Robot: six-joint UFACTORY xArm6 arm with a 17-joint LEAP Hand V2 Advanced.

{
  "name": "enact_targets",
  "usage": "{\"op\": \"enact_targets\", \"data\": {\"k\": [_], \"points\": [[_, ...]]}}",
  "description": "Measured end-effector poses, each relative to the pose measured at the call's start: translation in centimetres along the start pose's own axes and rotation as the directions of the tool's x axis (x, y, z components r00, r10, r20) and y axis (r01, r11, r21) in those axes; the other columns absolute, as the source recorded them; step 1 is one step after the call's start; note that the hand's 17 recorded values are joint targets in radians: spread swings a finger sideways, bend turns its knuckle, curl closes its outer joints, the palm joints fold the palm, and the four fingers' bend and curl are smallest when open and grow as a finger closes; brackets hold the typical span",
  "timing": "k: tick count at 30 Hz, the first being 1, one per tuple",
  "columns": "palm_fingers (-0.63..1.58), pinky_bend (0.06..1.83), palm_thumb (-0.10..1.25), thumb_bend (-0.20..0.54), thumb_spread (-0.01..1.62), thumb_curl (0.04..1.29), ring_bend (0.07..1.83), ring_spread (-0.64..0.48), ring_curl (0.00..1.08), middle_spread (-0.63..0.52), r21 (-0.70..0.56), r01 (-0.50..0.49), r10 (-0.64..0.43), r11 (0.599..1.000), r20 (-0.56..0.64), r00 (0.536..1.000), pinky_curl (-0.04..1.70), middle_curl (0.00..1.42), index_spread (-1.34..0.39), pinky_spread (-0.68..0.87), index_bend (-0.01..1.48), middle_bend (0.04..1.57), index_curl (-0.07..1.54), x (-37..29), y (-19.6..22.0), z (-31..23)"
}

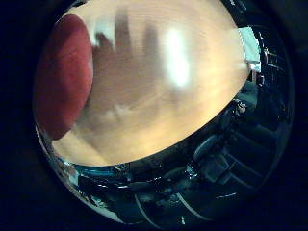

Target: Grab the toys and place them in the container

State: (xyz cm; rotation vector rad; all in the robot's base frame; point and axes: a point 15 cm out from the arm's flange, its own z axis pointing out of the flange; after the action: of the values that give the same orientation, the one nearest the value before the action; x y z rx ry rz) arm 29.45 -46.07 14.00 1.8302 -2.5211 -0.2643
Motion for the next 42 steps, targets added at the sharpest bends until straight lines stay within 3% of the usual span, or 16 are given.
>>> {"op": "enact_targets", "data": {"k": [3,6,9,11,13,20,24,32,42], "points": [[0.21,0.31,0.56,-0.014,1.04,0.29,0.31,0.16,0.26,0.01,0.018,-0.001,0.001,1.0,-0.013,1.0,0.29,0.34,-0.32,0.37,0.16,0.25,0.27,0.4,-0.5,0.2],[0.53,0.35,0.61,-0.013,1.04,0.3,0.49,0.0,0.3,-0.11,0.042,-0.004,0.005,0.999,-0.031,1.0,0.29,0.39,-0.3,0.27,0.14,0.37,0.25,0.8,-1.1,0.0],[0.93,0.57,0.68,-0.012,1.03,0.31,0.76,-0.22,0.41,-0.24,0.066,-0.013,0.016,0.998,-0.041,0.999,0.34,0.48,-0.36,-0.08,0.18,0.53,0.27,1.1,-1.0,-0.8],[1.16,0.74,0.74,-0.007,1.03,0.33,0.84,-0.27,0.46,-0.29,0.073,-0.011,0.015,0.997,-0.047,0.999,0.41,0.55,-0.42,-0.26,0.26,0.63,0.33,1.0,-0.9,-1.4],[1.25,0.89,0.8,-0.008,1.02,0.34,0.94,-0.3,0.52,-0.31,0.076,-0.009,0.013,0.997,-0.049,0.999,0.5,0.63,-0.45,-0.33,0.41,0.75,0.43,0.8,-0.9,-1.7],[1.17,1.21,0.98,-0.011,1.0,0.43,1.27,-0.27,0.66,-0.25,0.103,-0.004,0.011,0.995,-0.068,0.998,0.71,0.82,-0.41,-0.27,0.89,1.12,0.76,0.3,-0.6,-4.1],[1.12,1.27,1.04,-0.006,1.02,0.47,1.35,-0.24,0.71,-0.22,0.131,-0.002,0.014,0.991,-0.089,0.996,0.79,0.86,-0.36,-0.23,1.0,1.2,0.84,-0.1,0.0,-6.9],[1.06,1.27,1.06,-0.014,1.03,0.55,1.37,-0.24,0.77,-0.19,0.117,0.002,0.007,0.993,-0.076,0.997,0.93,0.88,-0.29,-0.19,1.04,1.27,0.9,-3.8,4.2,-14.2],[1.06,1.22,1.05,-0.014,1.03,0.61,1.36,-0.24,0.8,-0.17,0.236,0.153,-0.118,0.96,-0.156,0.981,1.01,0.88,-0.28,-0.19,1.02,1.27,0.93,-14.6,6.8,-28.2]]}}
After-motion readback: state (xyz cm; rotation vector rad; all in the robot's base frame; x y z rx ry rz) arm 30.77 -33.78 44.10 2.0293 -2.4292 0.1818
